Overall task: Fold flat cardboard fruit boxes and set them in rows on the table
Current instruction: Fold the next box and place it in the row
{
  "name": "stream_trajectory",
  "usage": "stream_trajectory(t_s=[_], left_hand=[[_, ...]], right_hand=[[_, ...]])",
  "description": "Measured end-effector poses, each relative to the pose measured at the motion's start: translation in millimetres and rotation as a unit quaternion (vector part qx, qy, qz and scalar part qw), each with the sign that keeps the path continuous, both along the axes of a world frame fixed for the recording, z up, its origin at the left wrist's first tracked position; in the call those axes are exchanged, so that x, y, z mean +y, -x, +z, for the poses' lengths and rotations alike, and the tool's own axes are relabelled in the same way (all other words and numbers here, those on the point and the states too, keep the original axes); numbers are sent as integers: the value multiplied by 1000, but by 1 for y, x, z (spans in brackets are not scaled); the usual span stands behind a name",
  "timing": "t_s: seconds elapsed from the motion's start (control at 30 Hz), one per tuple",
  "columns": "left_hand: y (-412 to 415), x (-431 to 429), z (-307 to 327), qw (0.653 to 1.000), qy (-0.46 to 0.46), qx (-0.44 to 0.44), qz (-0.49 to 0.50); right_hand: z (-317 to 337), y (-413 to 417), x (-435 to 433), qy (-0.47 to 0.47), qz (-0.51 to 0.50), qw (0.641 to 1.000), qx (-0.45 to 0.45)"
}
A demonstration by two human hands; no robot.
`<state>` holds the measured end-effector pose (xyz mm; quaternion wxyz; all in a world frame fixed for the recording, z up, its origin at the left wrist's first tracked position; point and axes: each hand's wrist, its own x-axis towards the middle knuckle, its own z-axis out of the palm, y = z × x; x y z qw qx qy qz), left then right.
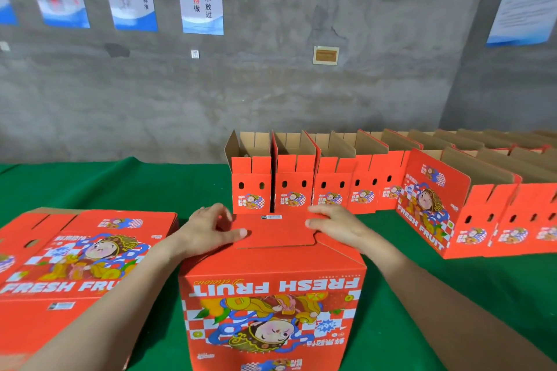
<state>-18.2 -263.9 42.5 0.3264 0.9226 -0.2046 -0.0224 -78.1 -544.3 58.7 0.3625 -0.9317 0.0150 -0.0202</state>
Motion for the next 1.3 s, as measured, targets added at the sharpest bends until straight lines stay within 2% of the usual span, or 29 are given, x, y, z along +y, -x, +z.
stream_trajectory(t_s=[0.07, 0.17, 0.3, 0.57, 0.8, 0.93, 1.0, 1.03, 1.07, 1.13, 1.17, 1.2, 1.27, 1.3], left_hand=[[-1, -5, 3, 996, -73, 30, 34], [2, -18, 10, 986, -146, 35, 68], [4, -25, 10, 978, -189, 12, 91], [11, -30, 8, 973, -204, -14, 111], [3, -21, 5, 986, -129, 6, 101], [0, -16, 2, 992, -93, -2, 82], [-1, -13, 2, 995, 14, -7, 101], [-1, -8, 2, 988, 99, 1, 122], [1, -2, 1, 969, 197, 34, 145], [10, 13, -7, 900, 383, 132, 163], [19, 21, -13, 878, 416, 169, 165], [29, 29, -20, 886, 384, 201, 167], [43, 37, -34, 897, 329, 257, 146], [45, 38, -37, 887, 339, 283, 137]], right_hand=[[-1, -2, 0, 20, 11, 999, 29], [-4, -2, 1, 60, 4, 998, 22], [-8, 0, 7, 174, -6, 985, 9], [-11, 2, 15, 256, -14, 966, -2], [-15, -3, 6, 191, 0, 981, 16], [-17, -4, 5, 188, -3, 982, 4], [-15, -4, 4, 148, 5, 989, -25], [-14, -5, 3, 82, -2, 995, -52], [-12, -4, -1, -18, -27, 996, -78], [-15, 2, -13, -229, -93, 962, -113], [-22, 7, -21, -290, -130, 943, -98], [-35, 13, -27, -315, -163, 934, -51], [-70, 29, -29, -308, -193, 927, 91], [-81, 38, -26, -297, -190, 925, 140]])
